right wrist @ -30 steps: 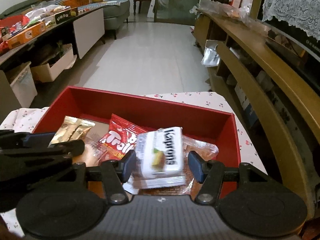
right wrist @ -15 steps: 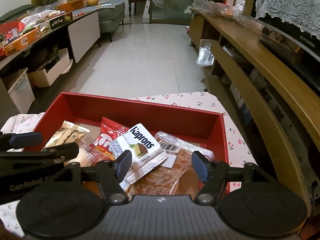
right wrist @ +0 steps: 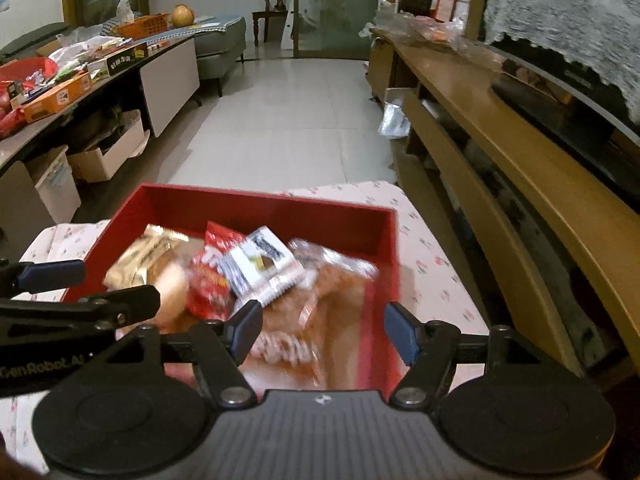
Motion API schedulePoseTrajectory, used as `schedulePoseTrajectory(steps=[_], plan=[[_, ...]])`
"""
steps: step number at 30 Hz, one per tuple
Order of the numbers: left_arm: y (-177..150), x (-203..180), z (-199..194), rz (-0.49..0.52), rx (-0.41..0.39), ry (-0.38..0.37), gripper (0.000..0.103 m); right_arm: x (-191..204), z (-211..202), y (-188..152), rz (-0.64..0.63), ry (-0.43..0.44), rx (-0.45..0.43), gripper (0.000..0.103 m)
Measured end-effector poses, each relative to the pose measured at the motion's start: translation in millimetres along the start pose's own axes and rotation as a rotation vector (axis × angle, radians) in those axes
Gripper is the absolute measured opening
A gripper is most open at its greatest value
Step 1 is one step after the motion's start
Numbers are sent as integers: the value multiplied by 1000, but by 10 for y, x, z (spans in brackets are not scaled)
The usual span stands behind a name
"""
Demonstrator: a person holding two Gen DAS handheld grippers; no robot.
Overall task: Organize snacks
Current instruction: 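Move both tools back to the sausage pack and blue wafer pack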
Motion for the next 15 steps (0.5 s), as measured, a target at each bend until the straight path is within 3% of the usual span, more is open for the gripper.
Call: schedulePoseTrajectory(steps=[8, 15], plan=[[-242, -361, -152, 31, 40, -110, 82, -551, -384, -524, 69, -43, 85, 88], [-508, -663, -112, 77, 109, -156, 82, -907, -344, -829, 22, -57, 169, 90]])
Point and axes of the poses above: each gripper's, at about its wrist camera, not at the fingertips, and z roughly the way its jaws point, x to its left, y to its top, the point moved 1 cm from there along z, roughly the way its jaws point, and after that the axes turned 9 degrees about z, right-handed, at the moved point
